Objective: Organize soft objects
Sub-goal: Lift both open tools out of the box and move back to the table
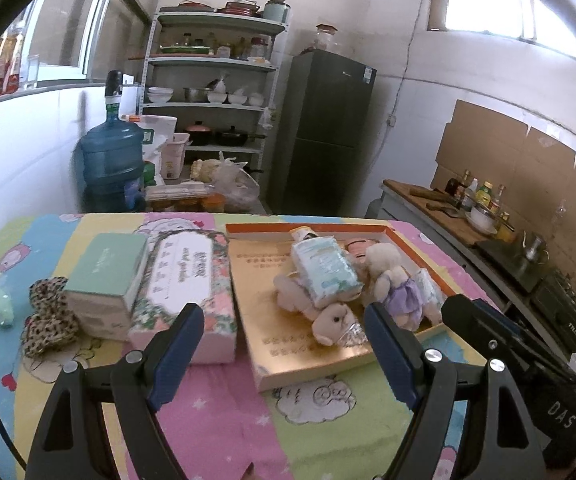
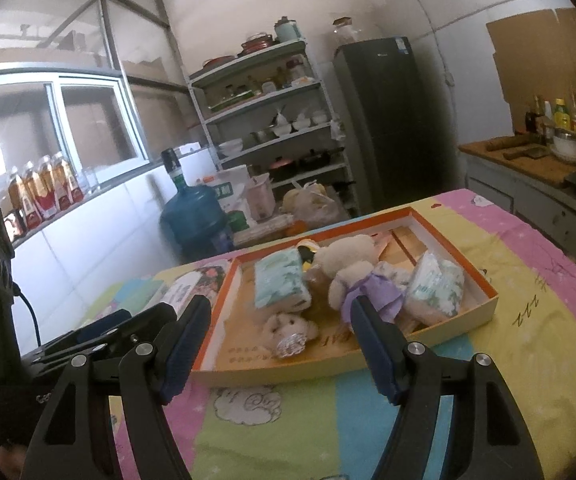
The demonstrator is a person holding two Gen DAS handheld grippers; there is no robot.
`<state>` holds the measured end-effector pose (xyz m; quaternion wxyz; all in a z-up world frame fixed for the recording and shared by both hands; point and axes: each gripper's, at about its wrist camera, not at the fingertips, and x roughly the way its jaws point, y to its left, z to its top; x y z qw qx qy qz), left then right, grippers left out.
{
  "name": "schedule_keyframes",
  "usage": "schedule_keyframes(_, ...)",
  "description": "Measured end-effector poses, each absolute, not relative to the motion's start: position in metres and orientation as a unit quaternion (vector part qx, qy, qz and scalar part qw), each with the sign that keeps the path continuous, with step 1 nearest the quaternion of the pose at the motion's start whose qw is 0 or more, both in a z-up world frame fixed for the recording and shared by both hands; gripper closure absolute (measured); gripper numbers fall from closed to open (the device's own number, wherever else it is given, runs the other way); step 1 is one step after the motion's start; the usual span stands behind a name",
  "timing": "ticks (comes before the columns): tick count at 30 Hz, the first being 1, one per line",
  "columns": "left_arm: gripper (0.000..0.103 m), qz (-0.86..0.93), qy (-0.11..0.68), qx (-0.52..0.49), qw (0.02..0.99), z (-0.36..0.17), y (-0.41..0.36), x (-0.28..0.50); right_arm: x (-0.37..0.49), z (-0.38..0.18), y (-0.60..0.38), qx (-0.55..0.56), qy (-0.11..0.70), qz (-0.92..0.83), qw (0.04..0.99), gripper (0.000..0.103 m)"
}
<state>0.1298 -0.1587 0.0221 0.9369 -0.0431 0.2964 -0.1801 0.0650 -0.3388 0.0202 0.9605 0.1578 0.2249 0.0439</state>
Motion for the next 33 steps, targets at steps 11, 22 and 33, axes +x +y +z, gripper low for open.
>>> schedule_keyframes(11, 0.021, -0.159, 0.29, -0.045, 0.943, 0.023, -0.123, 0.107, 0.045, 0.023, -0.306, 0.148, 0.229, 0.054, 0.961, 0.029)
schedule_keyframes(22, 0.021, -0.126, 0.292, -0.041, 0.947, 0.019, -0.085, 0.092, 0.039, 0.019, -0.268, 0.145, 0.236, 0.073, 0.958, 0.029)
schedule_keyframes(33, 0.022, -0.094, 0.292, -0.076, 0.949, 0.019, -0.037, 0.092, 0.048, 0.018, -0.231, 0.125, 0.247, 0.103, 0.955, 0.029)
